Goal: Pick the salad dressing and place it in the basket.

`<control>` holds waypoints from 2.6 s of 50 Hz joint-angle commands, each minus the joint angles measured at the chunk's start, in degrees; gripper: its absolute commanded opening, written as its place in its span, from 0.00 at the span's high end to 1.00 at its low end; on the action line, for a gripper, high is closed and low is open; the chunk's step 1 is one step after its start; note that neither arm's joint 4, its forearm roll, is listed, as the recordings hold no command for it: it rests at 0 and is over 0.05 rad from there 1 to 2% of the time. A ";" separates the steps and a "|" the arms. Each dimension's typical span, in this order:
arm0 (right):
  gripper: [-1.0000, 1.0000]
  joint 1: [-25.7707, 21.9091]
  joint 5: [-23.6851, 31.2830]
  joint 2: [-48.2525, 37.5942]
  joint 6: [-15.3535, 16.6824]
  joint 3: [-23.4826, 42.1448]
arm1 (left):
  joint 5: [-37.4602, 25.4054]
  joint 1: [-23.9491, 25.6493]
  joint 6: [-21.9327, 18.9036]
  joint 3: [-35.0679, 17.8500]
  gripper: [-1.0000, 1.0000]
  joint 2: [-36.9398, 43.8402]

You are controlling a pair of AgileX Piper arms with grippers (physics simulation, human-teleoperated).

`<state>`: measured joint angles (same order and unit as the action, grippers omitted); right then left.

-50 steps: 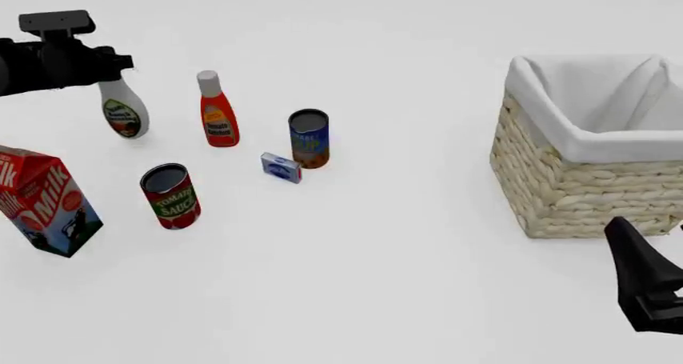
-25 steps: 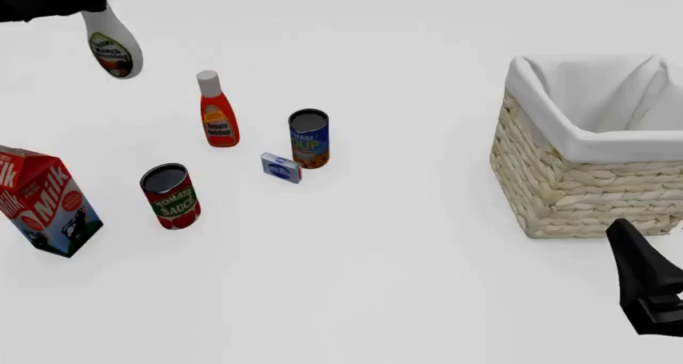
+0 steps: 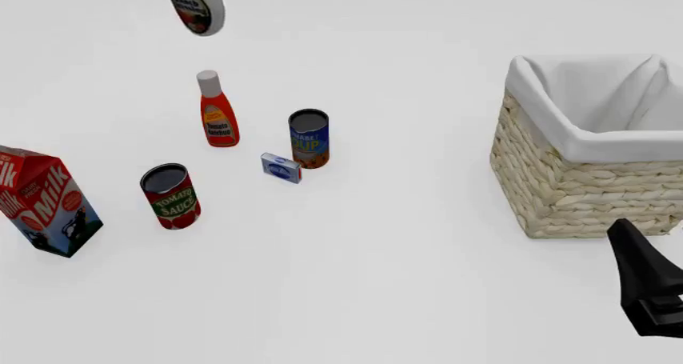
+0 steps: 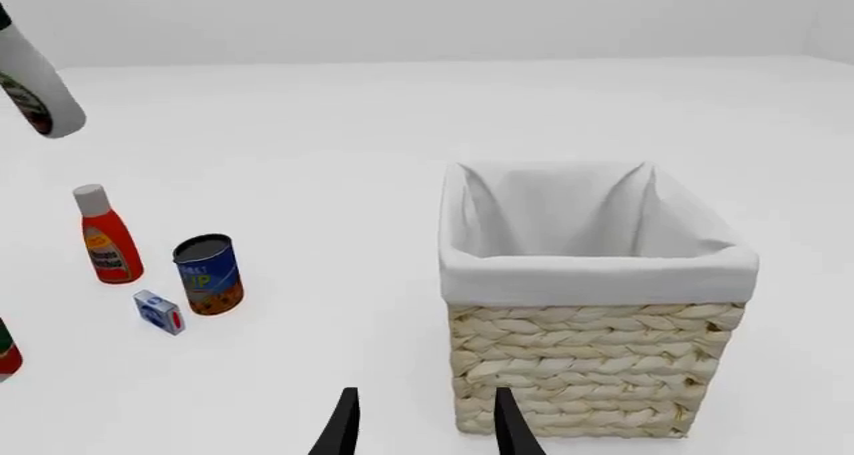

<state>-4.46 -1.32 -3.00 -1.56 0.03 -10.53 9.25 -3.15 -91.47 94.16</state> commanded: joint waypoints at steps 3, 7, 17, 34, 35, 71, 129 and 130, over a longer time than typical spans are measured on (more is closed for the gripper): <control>0.00 0.02 -0.17 -0.13 -0.01 0.00 | 1.39 11.51 -1.84 5.40 1.00 -5.18; 0.00 -0.14 -0.24 -0.25 -0.06 0.00 | 2.36 14.59 -2.71 7.56 1.00 -5.96; 0.00 -0.32 0.13 -0.01 0.00 0.00 | 4.17 21.59 -2.60 12.18 1.00 -7.02; 0.00 -0.26 1.09 1.29 -0.15 0.00 | 6.25 27.40 -2.88 16.50 1.00 -7.71; 0.00 -0.32 1.01 1.29 -0.05 0.01 | 6.29 27.45 -2.78 16.54 1.00 -7.70; 0.00 -14.69 4.86 -20.62 11.92 22.57 | 7.55 29.16 -2.47 18.36 1.00 -7.17; 0.00 -30.74 -16.65 -49.42 17.88 33.50 | 6.12 33.57 -0.54 19.20 1.00 -9.68; 0.00 -30.97 -16.79 -49.68 17.85 33.62 | 6.06 33.63 -0.49 19.21 1.00 -9.73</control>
<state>-34.65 -15.12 -49.50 16.26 32.63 -4.42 42.14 -3.25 -72.24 85.39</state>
